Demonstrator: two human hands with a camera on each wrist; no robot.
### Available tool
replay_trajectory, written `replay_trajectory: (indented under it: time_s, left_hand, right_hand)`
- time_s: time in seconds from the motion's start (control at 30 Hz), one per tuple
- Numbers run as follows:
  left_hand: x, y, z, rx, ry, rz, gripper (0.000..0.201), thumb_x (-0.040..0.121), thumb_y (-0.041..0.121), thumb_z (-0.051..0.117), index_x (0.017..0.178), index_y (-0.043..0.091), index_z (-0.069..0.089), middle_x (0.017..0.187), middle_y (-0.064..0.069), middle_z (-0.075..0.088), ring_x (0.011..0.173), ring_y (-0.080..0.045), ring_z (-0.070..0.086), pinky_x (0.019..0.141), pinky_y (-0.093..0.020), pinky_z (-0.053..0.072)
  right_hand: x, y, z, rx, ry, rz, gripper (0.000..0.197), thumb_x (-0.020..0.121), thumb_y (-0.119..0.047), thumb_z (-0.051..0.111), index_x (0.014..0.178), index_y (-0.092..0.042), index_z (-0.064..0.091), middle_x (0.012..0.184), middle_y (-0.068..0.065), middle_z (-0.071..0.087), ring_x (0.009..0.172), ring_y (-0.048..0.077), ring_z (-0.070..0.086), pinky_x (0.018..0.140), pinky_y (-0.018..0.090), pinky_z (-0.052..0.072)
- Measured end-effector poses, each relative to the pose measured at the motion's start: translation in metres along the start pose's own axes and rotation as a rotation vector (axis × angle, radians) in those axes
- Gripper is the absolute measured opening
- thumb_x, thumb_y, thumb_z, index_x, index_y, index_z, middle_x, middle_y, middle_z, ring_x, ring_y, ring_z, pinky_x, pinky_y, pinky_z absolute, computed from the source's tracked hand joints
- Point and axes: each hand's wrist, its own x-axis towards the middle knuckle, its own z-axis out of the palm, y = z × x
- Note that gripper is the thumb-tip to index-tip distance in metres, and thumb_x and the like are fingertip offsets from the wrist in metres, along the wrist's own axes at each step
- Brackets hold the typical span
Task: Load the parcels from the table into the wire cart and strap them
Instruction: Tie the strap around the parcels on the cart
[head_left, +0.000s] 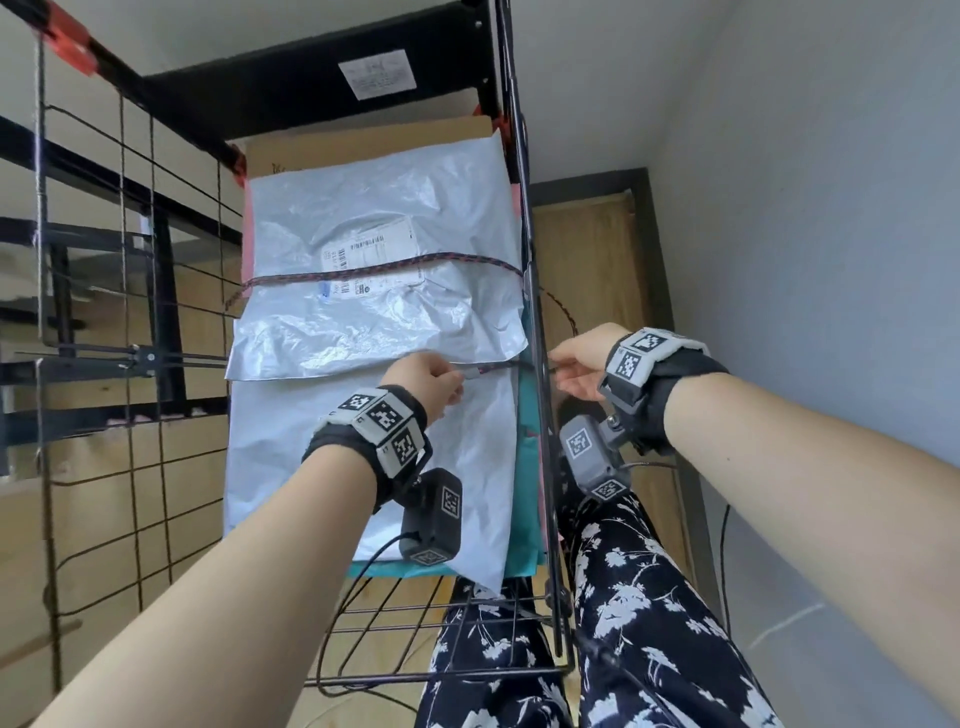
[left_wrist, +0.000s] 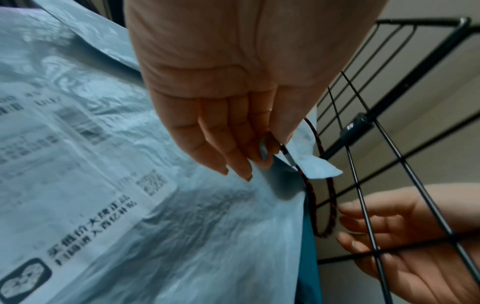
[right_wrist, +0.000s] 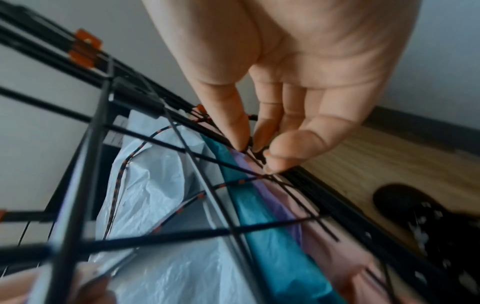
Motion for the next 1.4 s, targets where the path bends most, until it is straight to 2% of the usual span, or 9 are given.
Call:
replay_trajectory:
  time_s: [0.23,0.43,0.57,0.67,0.83,0.97,1.1,1.27,1.4]
  left_hand:
    - [-0.015,-0.011,-0.027,-0.04,0.106,0.013,0.017,0.097,0.02,0.047,0.093,0.01,0.059,0.081,-0.004,0.063,0.077,-0.017,0.063,0.068,-0.026,0.052]
    - [-0.03,-0.025,-0.05,-0.013,0.104,0.029,0.02,0.098,0.023,0.048,0.093,0.007,0.06,0.081,-0.003,0.063,0.073,-0.014,0.062,0.054,-0.015,0.045]
    - [-0.036,-0.037,-0.064,-0.024,0.101,0.021,0.027,0.097,0.026,0.051,0.077,0.009,0.059,0.072,0.0,0.062,0.062,-0.009,0.059,0.055,-0.016,0.044]
    - [-0.044,-0.049,-0.075,-0.051,0.108,0.022,0.023,0.095,0.025,0.054,0.082,0.009,0.061,0.073,-0.002,0.065,0.065,-0.012,0.062,0.051,-0.017,0.044]
    - [-0.05,-0.086,-0.092,-0.122,0.172,0.052,0.016,0.092,0.021,0.059,0.092,0.008,0.068,0.083,-0.008,0.07,0.087,-0.023,0.068,0.082,-0.033,0.055]
    - [-0.052,-0.122,-0.098,-0.34,0.157,0.061,0.018,0.09,0.015,0.061,0.103,0.004,0.067,0.081,-0.005,0.067,0.081,-0.018,0.066,0.08,-0.027,0.052]
    - [-0.05,-0.152,-0.108,-0.42,0.14,0.015,0.013,0.087,0.013,0.065,0.097,0.006,0.069,0.082,-0.007,0.068,0.069,-0.01,0.065,0.072,-0.02,0.054]
    - [-0.042,-0.176,-0.12,-0.536,0.157,-0.044,0.014,0.085,0.014,0.069,0.096,0.007,0.07,0.078,-0.004,0.069,0.075,-0.013,0.068,0.087,-0.032,0.056]
    - [-0.038,-0.179,-0.121,-0.617,0.156,-0.07,0.017,0.084,0.015,0.07,0.099,0.007,0.07,0.084,-0.006,0.071,0.075,-0.01,0.068,0.085,-0.028,0.056]
  right_hand:
    - [-0.035,-0.035,0.0,-0.374,0.144,-0.169,0.031,0.092,-0.011,0.057,0.064,-0.001,0.052,0.054,0.01,0.054,0.029,0.014,0.049,0.033,0.016,0.04]
    - [-0.082,-0.054,0.004,-0.732,0.277,-0.314,0.027,0.085,-0.012,0.057,0.06,-0.004,0.057,0.065,0.011,0.061,0.064,0.025,0.058,0.069,0.033,0.051]
    - [-0.133,-0.067,0.01,-0.966,0.421,-0.459,0.041,0.086,-0.035,0.055,0.057,-0.007,0.048,0.06,0.007,0.052,0.063,0.026,0.052,0.059,0.024,0.038]
    - [-0.171,-0.074,0.042,-1.07,0.443,-0.597,0.041,0.085,-0.031,0.056,0.053,-0.009,0.04,0.053,0.004,0.041,0.052,0.021,0.042,0.046,0.024,0.027]
    - [-0.18,-0.073,0.133,-1.195,0.273,-0.718,0.033,0.085,-0.022,0.056,0.057,-0.012,0.043,0.052,0.001,0.046,0.053,0.017,0.043,0.048,0.022,0.035]
    - [-0.155,-0.068,0.204,-1.465,0.146,-0.705,0.021,0.095,-0.015,0.045,0.093,-0.009,0.065,0.095,0.012,0.062,0.076,0.022,0.048,0.049,0.023,0.031]
    - [-0.136,-0.06,0.243,-1.567,0.01,-0.622,0.031,0.097,-0.02,0.044,0.117,-0.006,0.064,0.119,0.009,0.064,0.097,0.023,0.059,0.071,0.024,0.043]
    - [-0.112,-0.055,0.253,-1.294,-0.256,-0.534,0.036,0.1,-0.03,0.043,0.113,-0.006,0.067,0.081,0.003,0.068,0.061,0.009,0.055,0.052,0.009,0.041]
    - [-0.094,-0.061,0.253,-1.058,-0.344,-0.457,0.026,0.095,-0.031,0.056,0.086,-0.011,0.072,0.063,-0.001,0.05,0.051,0.01,0.042,0.047,0.017,0.037]
